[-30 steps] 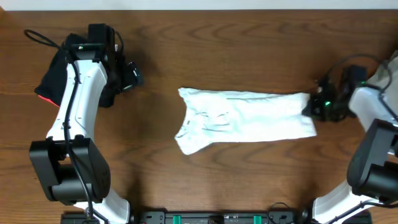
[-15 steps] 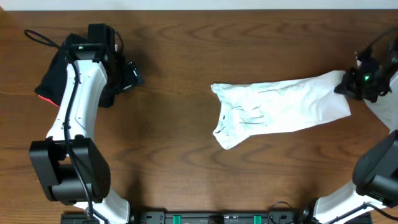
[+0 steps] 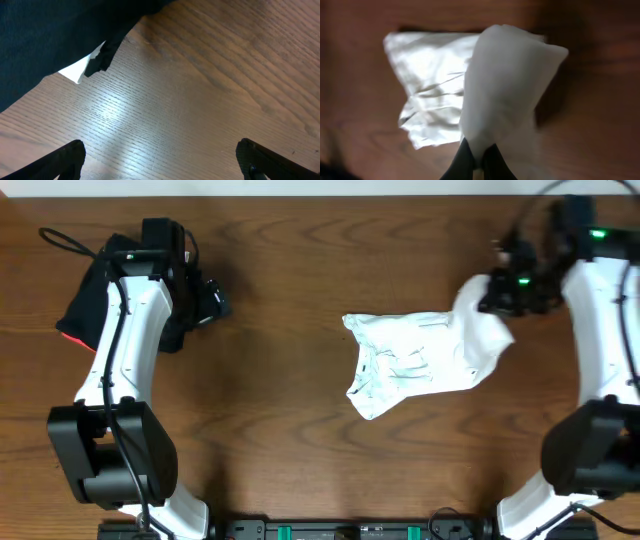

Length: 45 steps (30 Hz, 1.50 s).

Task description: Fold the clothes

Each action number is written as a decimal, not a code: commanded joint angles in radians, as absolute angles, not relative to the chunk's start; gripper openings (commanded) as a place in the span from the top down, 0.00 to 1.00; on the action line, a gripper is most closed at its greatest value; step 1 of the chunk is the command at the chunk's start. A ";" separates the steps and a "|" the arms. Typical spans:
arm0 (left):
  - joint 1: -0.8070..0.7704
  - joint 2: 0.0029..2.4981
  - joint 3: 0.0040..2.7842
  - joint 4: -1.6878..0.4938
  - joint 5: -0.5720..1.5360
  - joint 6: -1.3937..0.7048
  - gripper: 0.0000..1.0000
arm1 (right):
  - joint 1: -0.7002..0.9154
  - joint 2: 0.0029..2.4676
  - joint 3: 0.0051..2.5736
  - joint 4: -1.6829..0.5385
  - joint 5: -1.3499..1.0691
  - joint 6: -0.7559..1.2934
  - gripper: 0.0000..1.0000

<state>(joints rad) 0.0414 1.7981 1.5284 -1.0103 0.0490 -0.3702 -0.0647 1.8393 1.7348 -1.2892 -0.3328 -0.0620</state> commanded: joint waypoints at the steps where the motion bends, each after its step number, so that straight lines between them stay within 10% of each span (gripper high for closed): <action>1: 0.044 1.790 1.542 -1.011 0.048 -0.379 0.02 | 0.043 1.837 1.757 -1.291 -0.347 -0.056 0.99; 45: 0.044 1.790 1.542 -1.011 0.048 -0.379 0.02 | 0.622 1.837 1.310 -0.836 -0.295 0.128 0.99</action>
<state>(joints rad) 0.0414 1.7981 1.5284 -1.0100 0.0490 -0.3702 0.5892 1.8397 1.3243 -0.8459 -0.2619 0.0963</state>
